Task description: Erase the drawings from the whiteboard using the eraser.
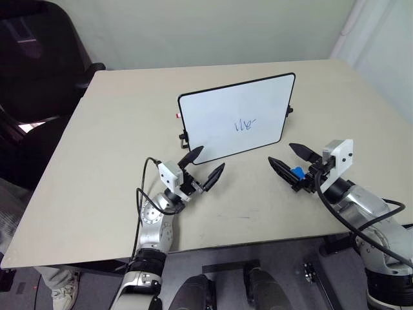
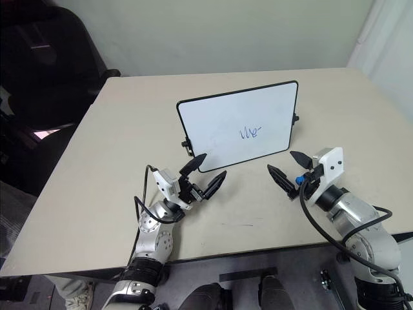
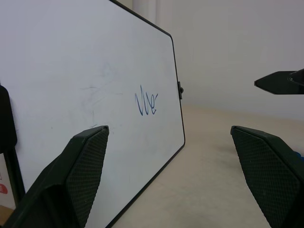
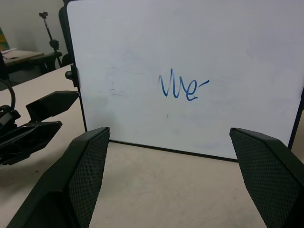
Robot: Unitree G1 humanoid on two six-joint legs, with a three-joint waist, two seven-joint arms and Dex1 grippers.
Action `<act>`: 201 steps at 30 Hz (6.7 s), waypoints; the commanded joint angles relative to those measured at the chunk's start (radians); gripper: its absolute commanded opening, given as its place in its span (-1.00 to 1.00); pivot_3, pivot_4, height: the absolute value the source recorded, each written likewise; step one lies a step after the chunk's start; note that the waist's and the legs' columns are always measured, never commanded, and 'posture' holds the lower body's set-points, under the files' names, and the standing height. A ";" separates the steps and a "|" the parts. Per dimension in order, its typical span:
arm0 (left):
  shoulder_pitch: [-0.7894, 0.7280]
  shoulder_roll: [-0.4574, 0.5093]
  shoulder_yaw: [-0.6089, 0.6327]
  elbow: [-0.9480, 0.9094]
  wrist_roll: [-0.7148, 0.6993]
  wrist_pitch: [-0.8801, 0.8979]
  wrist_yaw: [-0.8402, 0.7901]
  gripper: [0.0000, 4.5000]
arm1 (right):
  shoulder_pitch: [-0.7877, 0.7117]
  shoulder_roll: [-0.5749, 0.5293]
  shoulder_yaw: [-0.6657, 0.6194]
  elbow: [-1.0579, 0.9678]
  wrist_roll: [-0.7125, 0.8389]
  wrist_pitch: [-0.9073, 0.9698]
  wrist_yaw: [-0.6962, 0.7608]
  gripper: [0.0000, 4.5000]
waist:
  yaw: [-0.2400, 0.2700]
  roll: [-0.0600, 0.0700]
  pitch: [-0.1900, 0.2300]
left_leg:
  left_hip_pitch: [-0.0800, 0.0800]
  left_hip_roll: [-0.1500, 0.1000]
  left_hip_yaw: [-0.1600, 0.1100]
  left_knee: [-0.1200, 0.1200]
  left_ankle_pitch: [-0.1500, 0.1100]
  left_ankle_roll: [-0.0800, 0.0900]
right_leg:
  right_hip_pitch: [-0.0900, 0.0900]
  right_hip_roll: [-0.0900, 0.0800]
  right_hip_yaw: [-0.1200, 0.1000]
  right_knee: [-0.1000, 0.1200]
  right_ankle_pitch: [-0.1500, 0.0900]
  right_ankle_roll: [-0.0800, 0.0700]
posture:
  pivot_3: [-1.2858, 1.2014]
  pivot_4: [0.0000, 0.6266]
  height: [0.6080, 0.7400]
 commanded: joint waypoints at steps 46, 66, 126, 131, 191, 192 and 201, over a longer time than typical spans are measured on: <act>-0.057 -0.013 0.015 0.101 0.015 -0.050 0.000 1.00 | -0.094 -0.343 -0.013 0.272 -0.018 0.303 0.112 0.95 | 0.006 0.001 0.000 | 0.000 -0.001 0.000 0.000 0.001 0.001 | 0.002 -0.001 0.001 -0.001 0.004 0.001 | 0.03 -0.52 0.79; -0.047 -0.007 0.013 0.091 0.015 -0.051 0.006 1.00 | -0.109 -0.358 0.085 0.359 -0.124 0.248 0.177 0.88 | 0.005 0.001 0.000 | 0.000 -0.001 0.000 0.000 0.001 0.002 | 0.001 0.000 0.001 -0.001 0.004 0.001 | 0.03 -0.52 0.79; -0.018 -0.007 0.009 0.043 0.023 -0.042 0.016 1.00 | -0.628 0.104 0.464 0.543 -0.548 0.201 -0.114 -0.65 | -0.008 0.001 -0.001 | -0.002 0.000 0.000 0.000 0.002 0.001 | -0.005 0.000 0.001 0.000 0.006 -0.001 | 0.03 -0.52 0.79; -0.018 -0.004 0.009 0.042 0.021 -0.040 0.018 1.00 | -0.632 0.091 0.486 0.532 -0.562 0.238 -0.077 -0.65 | -0.009 0.001 -0.001 | -0.003 0.000 0.000 0.000 0.002 0.000 | -0.005 0.000 0.001 0.000 0.006 -0.001 | 0.03 -0.52 0.79; 0.066 0.003 -0.005 -0.064 0.019 -0.011 0.050 1.00 | -0.689 0.113 0.408 0.530 -0.567 0.292 -0.094 -0.65 | -0.020 0.001 -0.001 | -0.004 0.000 0.000 -0.001 0.001 -0.001 | -0.008 0.000 0.001 0.001 0.003 -0.003 | 0.03 -0.52 0.79; 0.066 0.003 -0.005 -0.064 0.019 -0.010 0.049 1.00 | -0.684 0.115 0.416 0.527 -0.571 0.297 -0.092 -0.65 | -0.020 0.001 -0.001 | -0.005 0.000 0.000 -0.001 0.001 -0.001 | -0.008 0.000 0.001 0.001 0.003 -0.003 | 0.03 -0.52 0.79; 0.055 0.003 -0.003 -0.048 0.020 -0.010 0.049 1.00 | -0.685 0.121 0.428 0.520 -0.572 0.302 -0.083 -0.65 | -0.020 0.001 -0.001 | -0.005 0.000 0.000 -0.001 0.002 -0.002 | -0.008 0.000 0.001 0.001 0.003 -0.003 | 0.03 -0.52 0.79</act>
